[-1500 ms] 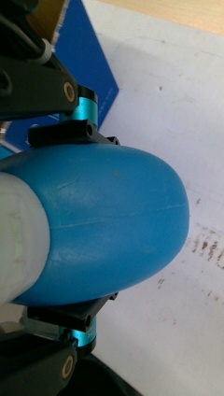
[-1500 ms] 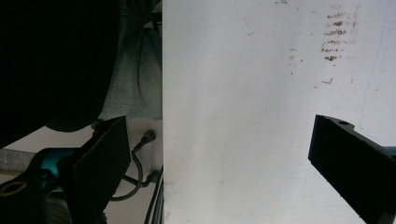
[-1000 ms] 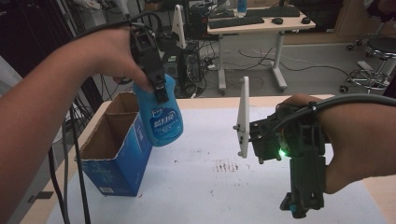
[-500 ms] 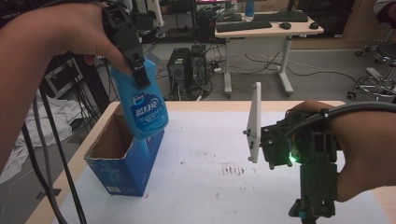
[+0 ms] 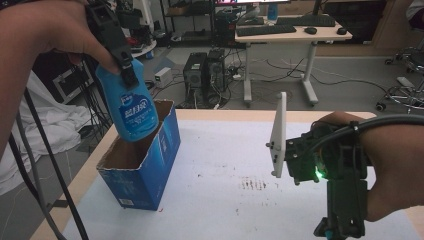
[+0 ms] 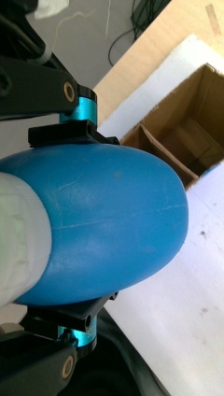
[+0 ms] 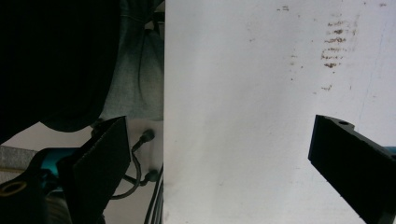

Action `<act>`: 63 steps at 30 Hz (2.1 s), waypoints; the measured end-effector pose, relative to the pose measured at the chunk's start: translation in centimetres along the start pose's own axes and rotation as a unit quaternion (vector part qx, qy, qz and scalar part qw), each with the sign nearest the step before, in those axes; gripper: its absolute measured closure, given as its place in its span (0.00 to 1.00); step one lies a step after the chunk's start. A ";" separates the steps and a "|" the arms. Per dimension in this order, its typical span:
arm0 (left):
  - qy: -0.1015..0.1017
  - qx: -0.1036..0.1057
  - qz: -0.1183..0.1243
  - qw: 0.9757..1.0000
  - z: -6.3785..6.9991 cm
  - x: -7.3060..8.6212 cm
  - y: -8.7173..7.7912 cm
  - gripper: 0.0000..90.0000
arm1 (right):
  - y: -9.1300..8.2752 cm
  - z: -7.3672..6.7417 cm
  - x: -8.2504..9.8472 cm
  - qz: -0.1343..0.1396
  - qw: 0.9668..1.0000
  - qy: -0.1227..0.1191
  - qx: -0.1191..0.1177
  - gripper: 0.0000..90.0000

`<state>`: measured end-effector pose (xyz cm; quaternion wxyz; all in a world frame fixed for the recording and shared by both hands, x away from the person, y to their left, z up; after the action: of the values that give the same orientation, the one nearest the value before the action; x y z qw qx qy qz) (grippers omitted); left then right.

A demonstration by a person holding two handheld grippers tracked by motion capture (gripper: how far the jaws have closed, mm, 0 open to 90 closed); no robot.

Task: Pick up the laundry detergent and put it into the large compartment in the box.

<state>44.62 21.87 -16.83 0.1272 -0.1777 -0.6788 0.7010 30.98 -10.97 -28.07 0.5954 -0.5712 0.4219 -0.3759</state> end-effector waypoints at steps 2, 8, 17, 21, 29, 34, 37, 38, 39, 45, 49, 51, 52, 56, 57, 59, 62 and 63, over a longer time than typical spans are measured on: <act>-0.002 -0.002 -0.002 1.000 -0.4 0.0 0.5 0.41 | 0.0 0.0 0.0 -0.001 1.000 0.003 0.000 0.06; -0.001 -0.005 -0.013 1.000 -1.4 0.1 1.9 0.41 | 0.0 -0.1 0.1 -0.004 1.000 0.009 -0.003 0.06; 0.016 -0.014 -0.030 0.999 -2.3 0.7 4.2 0.41 | 0.0 0.0 0.1 -0.005 1.000 0.014 -0.003 0.06; 0.021 -0.016 -0.033 0.999 -2.6 1.0 5.3 0.41 | 0.1 0.0 -0.2 -0.002 1.000 0.006 -0.003 0.06; 0.041 -0.012 -0.040 0.998 -3.1 1.9 8.4 0.41 | 0.2 0.1 -0.4 -0.004 1.000 0.002 -0.004 0.06; 0.052 -0.010 -0.050 0.997 -3.2 2.2 10.3 0.41 | 0.2 0.0 -0.6 -0.004 1.000 0.003 -0.004 0.06; 0.054 -0.009 -0.054 0.997 -3.1 2.4 11.5 0.41 | 0.2 0.0 -0.6 -0.006 1.000 0.001 -0.004 0.06; 0.059 -0.011 -0.058 0.997 -3.1 2.5 11.9 0.41 | 0.2 0.0 -0.6 -0.005 1.000 0.001 -0.004 0.06; 0.059 -0.010 -0.060 0.996 -3.0 2.6 12.4 0.41 | 0.2 0.0 -0.6 -0.005 1.000 0.001 -0.005 0.06; 0.067 -0.009 -0.061 0.996 -2.9 2.9 14.8 0.41 | 0.3 0.1 -0.6 -0.002 1.000 0.000 -0.003 0.06; 0.075 -0.010 -0.061 0.995 -2.9 3.2 16.1 0.41 | 0.5 0.0 -0.6 -0.002 1.000 -0.002 -0.004 0.06; 0.088 -0.013 -0.065 0.994 -2.9 3.3 16.7 0.41 | 0.5 0.0 -0.7 -0.001 1.000 -0.002 -0.004 0.06; 0.088 -0.011 -0.061 0.994 -2.8 3.4 17.0 0.41 | 0.5 0.0 -0.7 0.000 1.000 -0.002 -0.004 0.06; 0.111 -0.019 -0.060 0.992 -2.7 3.4 17.8 0.41 | 0.6 0.1 -0.8 -0.001 1.000 -0.003 -0.005 0.06; 0.116 -0.020 -0.059 0.991 -2.6 3.4 18.0 0.41 | 0.6 0.1 -0.8 -0.002 1.000 -0.003 -0.005 0.06; 0.118 -0.023 -0.057 0.991 -2.6 3.4 18.3 0.41 | 0.6 0.1 -0.8 -0.001 1.000 0.000 -0.006 0.06; 0.121 -0.020 -0.051 0.991 -2.6 3.4 18.5 0.41 | 0.7 0.0 -0.8 -0.003 1.000 0.002 -0.008 0.06; 0.126 -0.021 -0.051 0.991 -2.6 3.4 18.5 0.41 | 0.8 0.0 -0.8 -0.002 1.000 0.002 -0.008 0.06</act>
<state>43.79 24.83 -35.57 0.2437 -0.2317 -0.6800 0.6515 30.68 -10.18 -28.79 0.5892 -0.5760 0.4248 -0.3750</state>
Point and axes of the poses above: each handheld gripper's, and its own axes: y roughly forward along the jaws, x roughly out of its underside, z roughly to its right, the point moved 7 cm from there along y, roughly forward along the jaws, and after that the axes turned 15 degrees about -y, right-handed, at the moved point
